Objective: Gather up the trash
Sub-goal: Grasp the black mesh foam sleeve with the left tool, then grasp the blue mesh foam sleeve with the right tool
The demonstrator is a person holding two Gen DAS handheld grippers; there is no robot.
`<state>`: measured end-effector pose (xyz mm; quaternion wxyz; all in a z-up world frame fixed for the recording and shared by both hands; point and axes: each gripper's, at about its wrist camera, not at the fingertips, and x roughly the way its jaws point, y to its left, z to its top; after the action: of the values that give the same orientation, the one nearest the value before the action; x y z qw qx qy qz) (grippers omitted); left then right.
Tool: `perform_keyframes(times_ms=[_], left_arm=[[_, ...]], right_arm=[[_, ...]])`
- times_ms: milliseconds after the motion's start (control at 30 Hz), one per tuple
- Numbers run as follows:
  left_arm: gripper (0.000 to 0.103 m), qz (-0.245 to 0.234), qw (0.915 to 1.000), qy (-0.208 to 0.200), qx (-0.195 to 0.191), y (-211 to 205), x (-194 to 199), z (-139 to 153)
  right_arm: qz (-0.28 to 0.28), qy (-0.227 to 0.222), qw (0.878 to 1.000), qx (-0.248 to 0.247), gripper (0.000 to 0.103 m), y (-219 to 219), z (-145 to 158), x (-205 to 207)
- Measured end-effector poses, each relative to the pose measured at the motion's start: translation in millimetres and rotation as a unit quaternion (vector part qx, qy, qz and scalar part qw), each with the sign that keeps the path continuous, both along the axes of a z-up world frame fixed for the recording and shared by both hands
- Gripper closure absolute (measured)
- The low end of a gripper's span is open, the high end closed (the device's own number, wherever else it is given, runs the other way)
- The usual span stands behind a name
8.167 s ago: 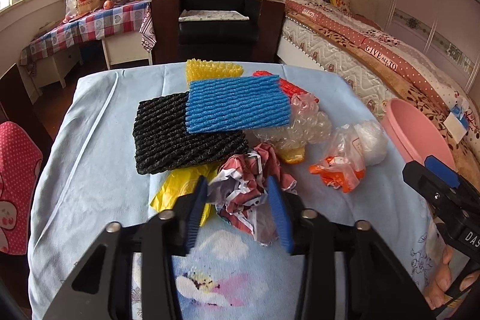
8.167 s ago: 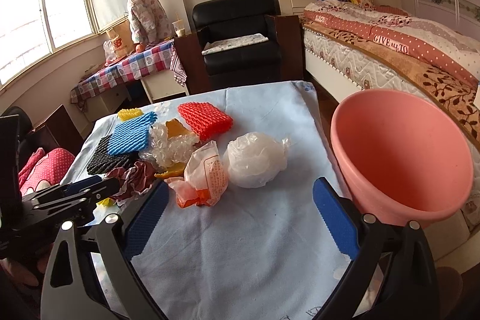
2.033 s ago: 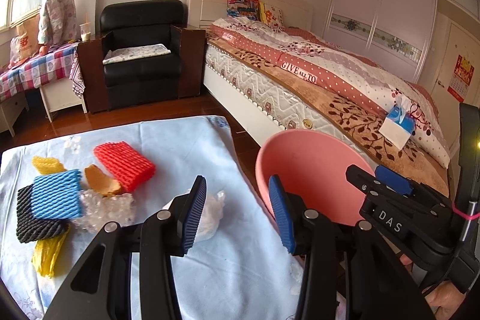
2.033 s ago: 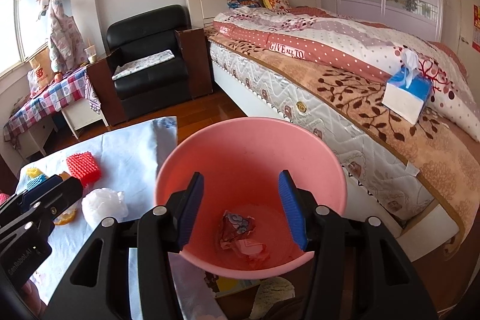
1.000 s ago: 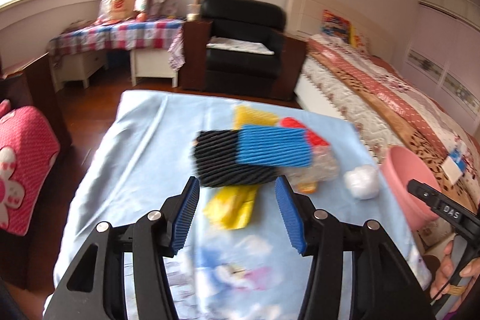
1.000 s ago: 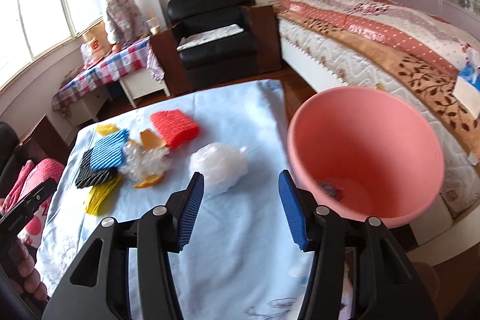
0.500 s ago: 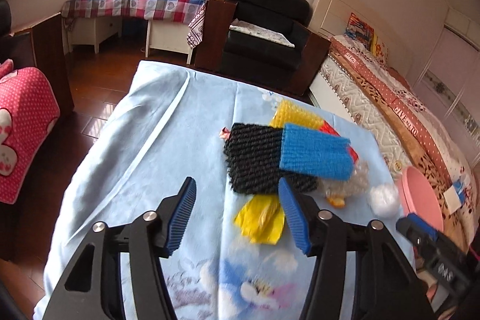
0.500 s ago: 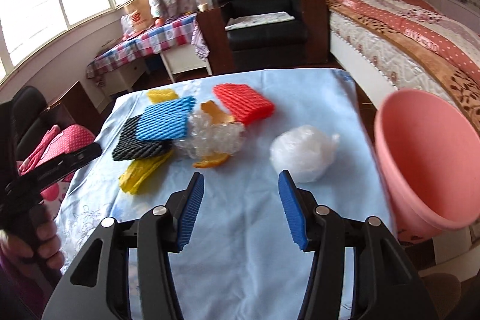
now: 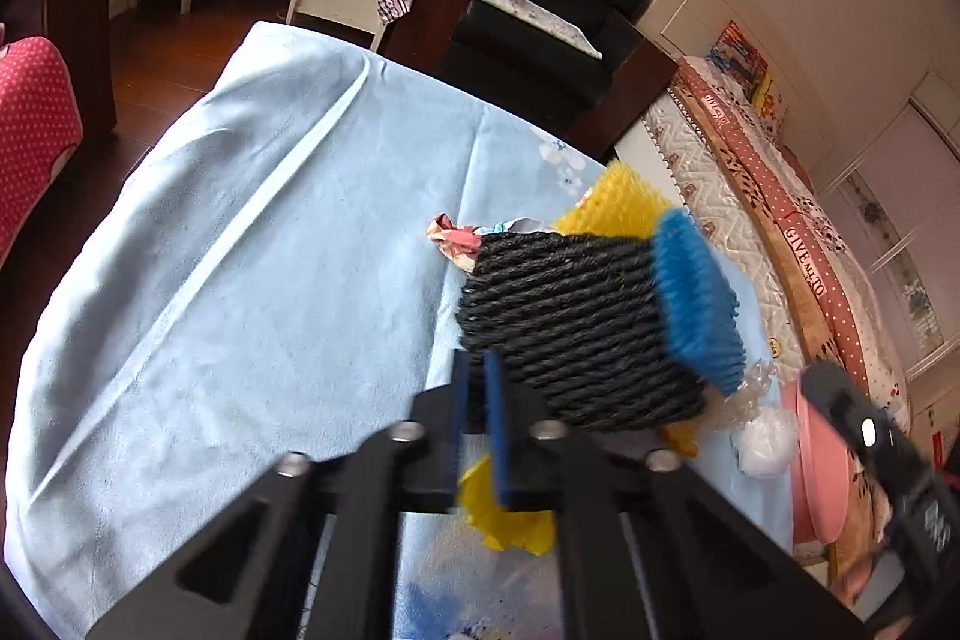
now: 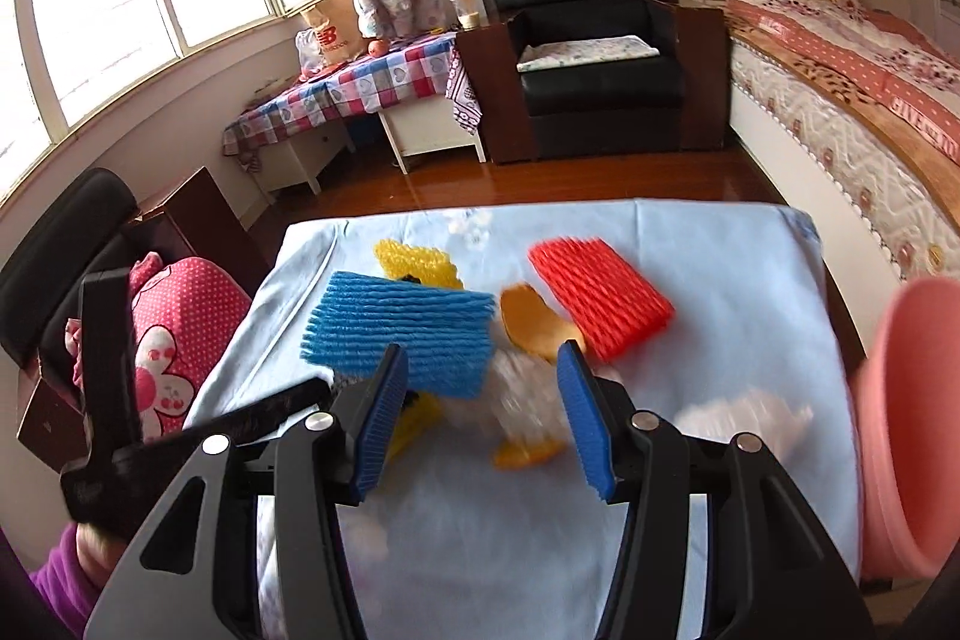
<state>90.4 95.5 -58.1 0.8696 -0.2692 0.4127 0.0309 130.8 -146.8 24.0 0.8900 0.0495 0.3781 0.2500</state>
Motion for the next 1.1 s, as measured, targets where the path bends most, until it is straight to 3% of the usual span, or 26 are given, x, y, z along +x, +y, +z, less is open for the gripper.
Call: perform_keyframes(times_ms=[233, 333, 667, 1100], left_arm=[[0.102, 0.034, 0.997, -0.028, 0.063, 0, -19, 17], [0.103, 0.052, 0.9942, -0.03, 0.09, 2, -29, 21], [0.103, 0.076, 0.9926, -0.015, 0.094, 11, -47, 17], [0.103, 0.075, 0.9926, -0.014, 0.094, 11, -55, 13]], right_arm=[[0.023, 0.025, 0.999, 0.012, 0.05, 20, -10, 32], [0.038, 0.049, 0.998, 0.022, 0.042, 28, -19, 41], [0.099, 0.059, 0.993, 0.035, 0.042, 54, -30, 13], [0.11, 0.067, 0.992, 0.016, 0.042, 67, -41, 4]])
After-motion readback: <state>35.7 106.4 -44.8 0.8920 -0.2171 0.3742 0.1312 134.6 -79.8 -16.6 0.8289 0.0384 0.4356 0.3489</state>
